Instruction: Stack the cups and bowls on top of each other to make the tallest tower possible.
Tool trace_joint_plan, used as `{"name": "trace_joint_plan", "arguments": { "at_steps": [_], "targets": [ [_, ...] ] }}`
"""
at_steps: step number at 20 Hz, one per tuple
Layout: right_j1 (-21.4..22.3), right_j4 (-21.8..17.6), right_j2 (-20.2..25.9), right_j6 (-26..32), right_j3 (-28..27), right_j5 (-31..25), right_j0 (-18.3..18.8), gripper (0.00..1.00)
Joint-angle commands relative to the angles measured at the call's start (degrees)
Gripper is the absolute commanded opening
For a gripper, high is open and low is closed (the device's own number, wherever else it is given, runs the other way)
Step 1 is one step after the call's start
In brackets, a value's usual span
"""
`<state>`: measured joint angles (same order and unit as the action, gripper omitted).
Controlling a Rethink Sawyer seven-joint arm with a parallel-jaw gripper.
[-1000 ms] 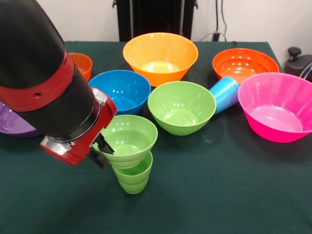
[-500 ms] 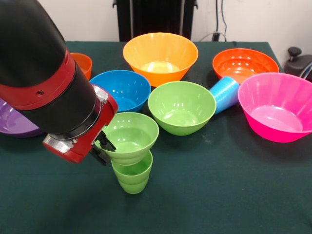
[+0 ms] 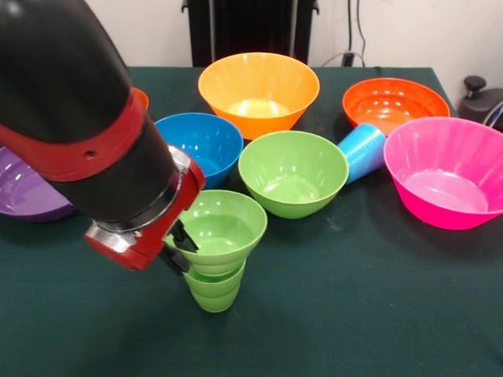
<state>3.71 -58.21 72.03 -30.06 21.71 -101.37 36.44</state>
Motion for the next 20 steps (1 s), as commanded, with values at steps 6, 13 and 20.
{"name": "trace_joint_plan", "arguments": {
  "at_steps": [6, 13, 20],
  "targets": [
    [-1.87, -4.23, -0.20, -14.53, -4.62, 1.49, -6.00, 0.00],
    [-1.94, -7.03, 0.85, -12.74, -6.29, 1.72, -6.88, 0.00],
    [-2.08, -14.43, 6.46, -8.40, -9.09, -0.29, -7.29, 0.00]
  ]
}}
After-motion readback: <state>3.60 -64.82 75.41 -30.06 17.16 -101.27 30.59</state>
